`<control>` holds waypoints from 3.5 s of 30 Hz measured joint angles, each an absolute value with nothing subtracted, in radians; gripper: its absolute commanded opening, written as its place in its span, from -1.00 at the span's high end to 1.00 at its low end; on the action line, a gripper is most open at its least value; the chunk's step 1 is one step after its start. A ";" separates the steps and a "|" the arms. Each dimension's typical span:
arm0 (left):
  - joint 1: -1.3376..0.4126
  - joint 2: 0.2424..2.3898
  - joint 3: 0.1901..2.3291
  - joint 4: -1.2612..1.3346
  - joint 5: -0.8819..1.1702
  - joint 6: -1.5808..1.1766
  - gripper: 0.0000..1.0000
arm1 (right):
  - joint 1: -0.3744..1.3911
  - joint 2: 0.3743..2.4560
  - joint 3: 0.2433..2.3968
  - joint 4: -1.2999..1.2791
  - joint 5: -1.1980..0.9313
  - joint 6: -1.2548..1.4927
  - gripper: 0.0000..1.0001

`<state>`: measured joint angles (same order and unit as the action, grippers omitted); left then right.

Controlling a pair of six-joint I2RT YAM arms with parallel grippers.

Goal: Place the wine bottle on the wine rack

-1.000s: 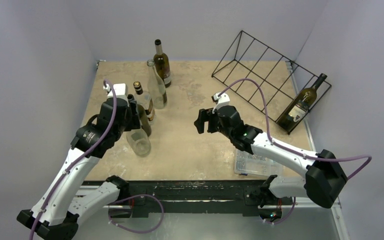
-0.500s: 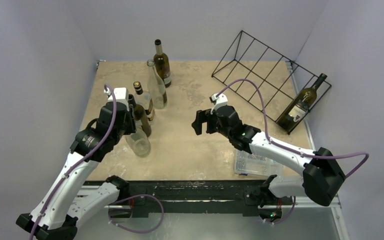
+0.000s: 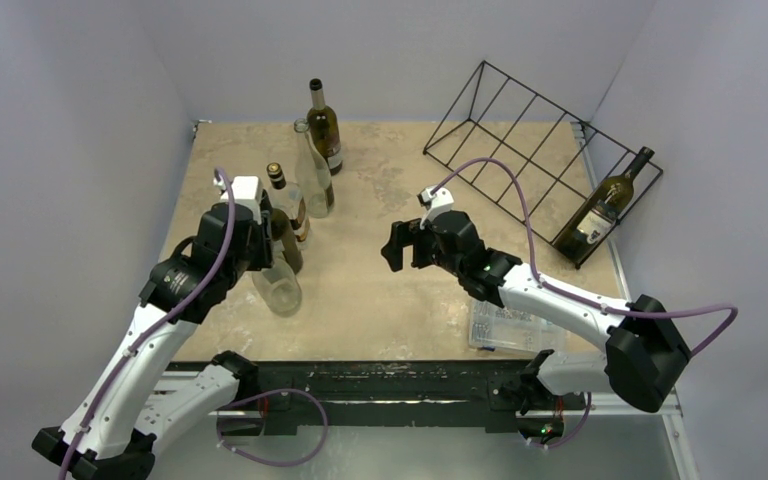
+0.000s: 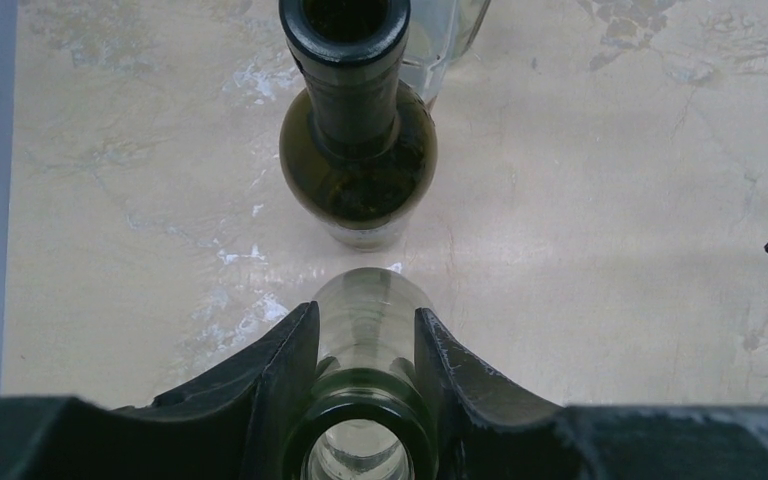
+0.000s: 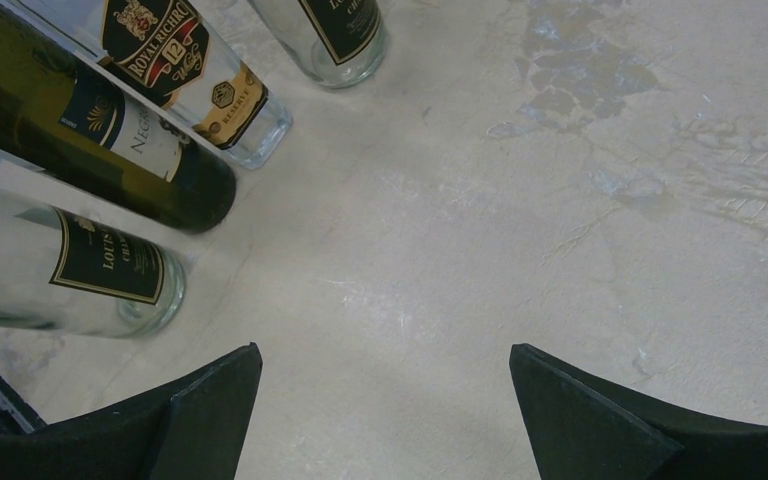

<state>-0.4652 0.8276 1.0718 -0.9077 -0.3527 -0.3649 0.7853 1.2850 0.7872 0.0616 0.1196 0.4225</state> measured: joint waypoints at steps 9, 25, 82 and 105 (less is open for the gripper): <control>-0.465 0.827 1.102 -0.964 -0.262 -0.348 1.00 | 0.802 1.285 0.804 0.073 0.046 0.419 -0.97; -0.465 0.892 1.182 -1.017 0.125 -0.352 1.00 | 1.004 1.313 0.879 0.237 -0.220 0.349 -0.98; -0.465 0.920 1.184 -0.951 0.310 -0.410 0.70 | 1.173 1.526 1.032 0.266 -0.062 0.269 1.00; -0.466 0.831 1.220 -0.907 0.276 -0.449 -0.46 | 1.173 1.486 0.931 0.295 -0.006 0.324 1.00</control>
<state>-0.4656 0.8307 1.2198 -0.9066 0.2760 -0.4492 1.1732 1.4864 0.9310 0.2951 -0.0063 0.3244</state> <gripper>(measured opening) 0.721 0.673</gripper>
